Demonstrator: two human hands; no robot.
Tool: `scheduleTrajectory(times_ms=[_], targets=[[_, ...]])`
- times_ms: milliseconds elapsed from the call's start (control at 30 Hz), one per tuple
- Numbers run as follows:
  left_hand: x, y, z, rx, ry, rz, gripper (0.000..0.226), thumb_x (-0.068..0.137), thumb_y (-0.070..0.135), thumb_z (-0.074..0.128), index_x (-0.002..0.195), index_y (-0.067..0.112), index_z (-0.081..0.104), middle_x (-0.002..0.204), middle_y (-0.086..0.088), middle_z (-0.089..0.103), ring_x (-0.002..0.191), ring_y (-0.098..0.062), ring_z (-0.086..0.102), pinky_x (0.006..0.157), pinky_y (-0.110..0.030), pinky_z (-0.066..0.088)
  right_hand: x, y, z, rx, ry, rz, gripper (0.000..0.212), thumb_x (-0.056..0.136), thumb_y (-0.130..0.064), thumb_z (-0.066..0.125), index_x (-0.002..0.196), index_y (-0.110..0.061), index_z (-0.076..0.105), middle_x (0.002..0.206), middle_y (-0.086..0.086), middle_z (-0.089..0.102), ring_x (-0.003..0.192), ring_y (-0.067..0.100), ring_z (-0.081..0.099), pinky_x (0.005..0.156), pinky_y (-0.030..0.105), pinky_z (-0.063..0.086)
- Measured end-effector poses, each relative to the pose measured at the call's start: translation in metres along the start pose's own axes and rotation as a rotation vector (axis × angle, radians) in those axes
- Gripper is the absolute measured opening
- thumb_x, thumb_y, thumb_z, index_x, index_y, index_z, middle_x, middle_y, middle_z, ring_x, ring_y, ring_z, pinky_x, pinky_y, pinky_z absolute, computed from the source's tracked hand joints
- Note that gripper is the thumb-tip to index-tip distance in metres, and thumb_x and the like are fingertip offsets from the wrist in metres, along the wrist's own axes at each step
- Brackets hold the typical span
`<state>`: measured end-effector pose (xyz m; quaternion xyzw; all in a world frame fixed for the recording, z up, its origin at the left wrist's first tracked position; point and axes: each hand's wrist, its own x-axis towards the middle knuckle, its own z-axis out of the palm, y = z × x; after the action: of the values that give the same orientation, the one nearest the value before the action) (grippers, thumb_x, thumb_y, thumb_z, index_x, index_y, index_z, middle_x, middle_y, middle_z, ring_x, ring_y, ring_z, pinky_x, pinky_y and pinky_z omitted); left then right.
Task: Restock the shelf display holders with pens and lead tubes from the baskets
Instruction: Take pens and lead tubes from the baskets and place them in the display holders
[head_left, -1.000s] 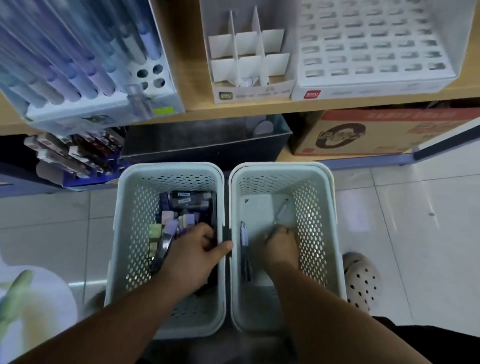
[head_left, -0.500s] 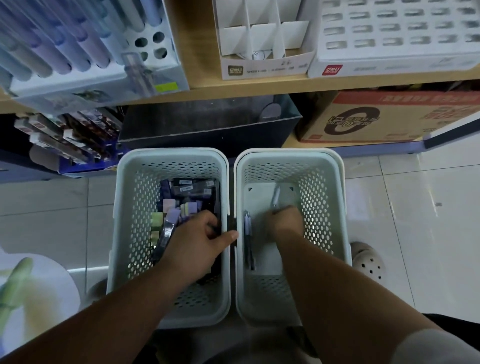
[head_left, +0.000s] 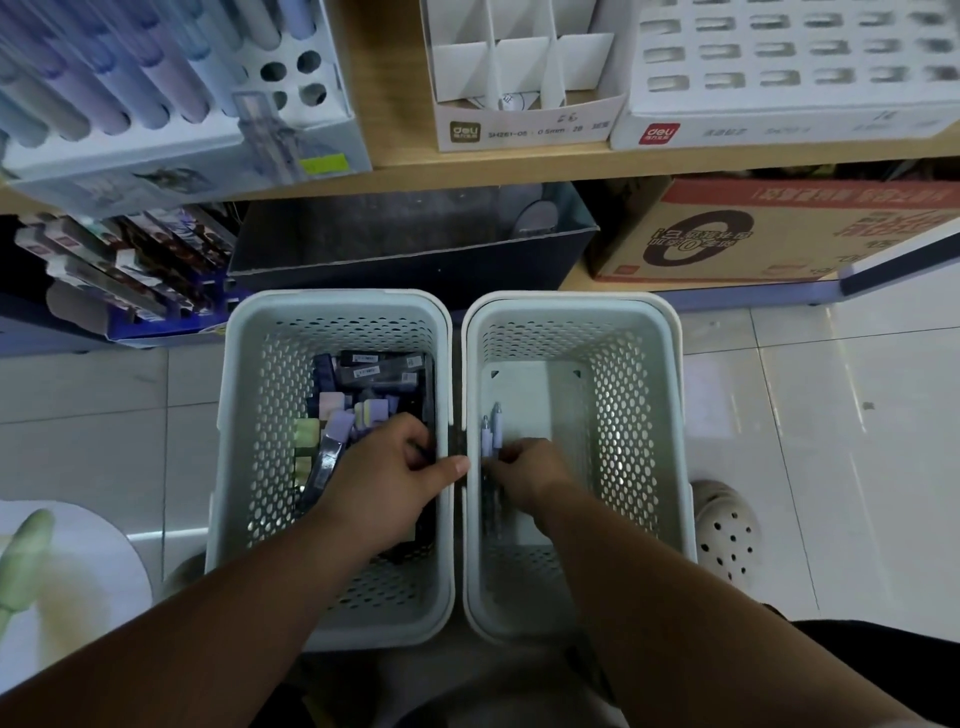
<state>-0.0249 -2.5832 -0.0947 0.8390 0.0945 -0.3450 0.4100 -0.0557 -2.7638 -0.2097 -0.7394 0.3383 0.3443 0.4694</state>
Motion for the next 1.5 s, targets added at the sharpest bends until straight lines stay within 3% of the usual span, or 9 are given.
scheduleTrajectory(times_ms=[267,400,533,733,933,1167,1267,1367,1500], targets=[[0.001,0.001,-0.001,0.036,-0.019,-0.010,0.025,0.084,0.045,0.077,0.088,0.028,0.060,0.074,0.005,0.069,0.068,-0.007,0.066,0.062,-0.027,0.047,-0.009,0.000,0.003,0.094,-0.098,-0.002,0.029,0.102,-0.034,0.057,0.123,-0.015,0.067,0.092,-0.001,0.068,0.075,0.012,0.061,0.056,0.022,0.045],[0.003,0.002,-0.001,0.121,-0.019,-0.007,0.029,0.084,0.049,0.074,0.091,0.027,0.057,0.082,0.004,0.069,0.076,-0.013,0.066,0.062,-0.027,0.046,-0.022,-0.009,-0.003,0.149,-0.152,-0.010,0.022,0.103,-0.031,0.055,0.107,-0.011,0.064,0.090,0.007,0.066,0.078,0.021,0.061,0.070,0.037,0.053],[0.001,0.010,-0.008,0.248,-0.052,-0.016,0.034,0.085,0.054,0.072,0.092,0.026,0.056,0.084,0.004,0.065,0.075,-0.012,0.063,0.059,-0.027,0.046,-0.052,-0.029,-0.034,0.247,-0.282,-0.016,0.016,0.104,-0.017,0.053,0.103,-0.002,0.057,0.080,0.014,0.069,0.065,0.022,0.067,0.058,0.033,0.052],[-0.021,0.063,-0.034,0.313,0.020,0.132,0.029,0.092,0.056,0.062,0.093,0.027,0.062,0.091,0.006,0.066,0.081,-0.013,0.063,0.075,-0.032,0.054,-0.132,-0.087,-0.098,0.282,-0.490,-0.132,0.012,0.105,-0.013,0.051,0.109,-0.002,0.052,0.077,0.011,0.065,0.065,0.026,0.064,0.058,0.034,0.054],[-0.099,0.135,-0.062,-0.255,-0.240,0.140,0.036,0.090,0.058,0.058,0.099,0.026,0.072,0.088,-0.009,0.075,0.071,-0.019,0.066,0.063,-0.032,0.047,-0.240,-0.144,-0.126,0.285,-0.515,-0.400,0.014,0.105,-0.017,0.051,0.108,-0.006,0.059,0.080,0.012,0.058,0.069,0.025,0.060,0.057,0.035,0.056],[-0.184,0.177,-0.097,-0.713,-0.059,0.255,0.021,0.100,0.025,0.060,0.103,0.006,0.068,0.066,-0.010,0.059,0.062,-0.028,0.052,0.067,-0.037,0.046,-0.325,-0.189,-0.124,0.224,-0.422,-0.655,0.022,0.108,-0.020,0.047,0.106,-0.007,0.064,0.090,0.017,0.068,0.067,0.023,0.063,0.056,0.031,0.053],[-0.195,0.181,-0.104,-0.884,0.029,0.235,0.020,0.103,0.023,0.055,0.102,0.008,0.069,0.076,-0.011,0.064,0.061,-0.024,0.052,0.061,-0.034,0.050,-0.331,-0.202,-0.124,0.223,-0.445,-0.638,0.027,0.107,-0.025,0.049,0.115,-0.005,0.066,0.093,0.017,0.071,0.076,0.028,0.069,0.068,0.038,0.060],[-0.189,0.176,-0.114,-1.055,0.061,0.200,0.025,0.107,0.020,0.045,0.111,0.004,0.064,0.095,-0.014,0.075,0.077,-0.030,0.071,0.075,-0.045,0.057,-0.327,-0.213,-0.123,0.161,-0.387,-0.616,0.027,0.106,-0.033,0.050,0.114,-0.018,0.071,0.097,0.008,0.075,0.085,0.027,0.072,0.073,0.042,0.061],[-0.165,0.168,-0.136,-1.219,0.140,0.067,0.025,0.109,0.020,0.040,0.119,0.003,0.056,0.096,-0.020,0.077,0.086,-0.033,0.076,0.075,-0.046,0.058,-0.308,-0.233,-0.124,0.011,-0.078,-0.686,0.024,0.106,-0.042,0.046,0.117,-0.033,0.065,0.067,-0.011,0.069,0.065,0.010,0.068,0.059,0.034,0.060]])
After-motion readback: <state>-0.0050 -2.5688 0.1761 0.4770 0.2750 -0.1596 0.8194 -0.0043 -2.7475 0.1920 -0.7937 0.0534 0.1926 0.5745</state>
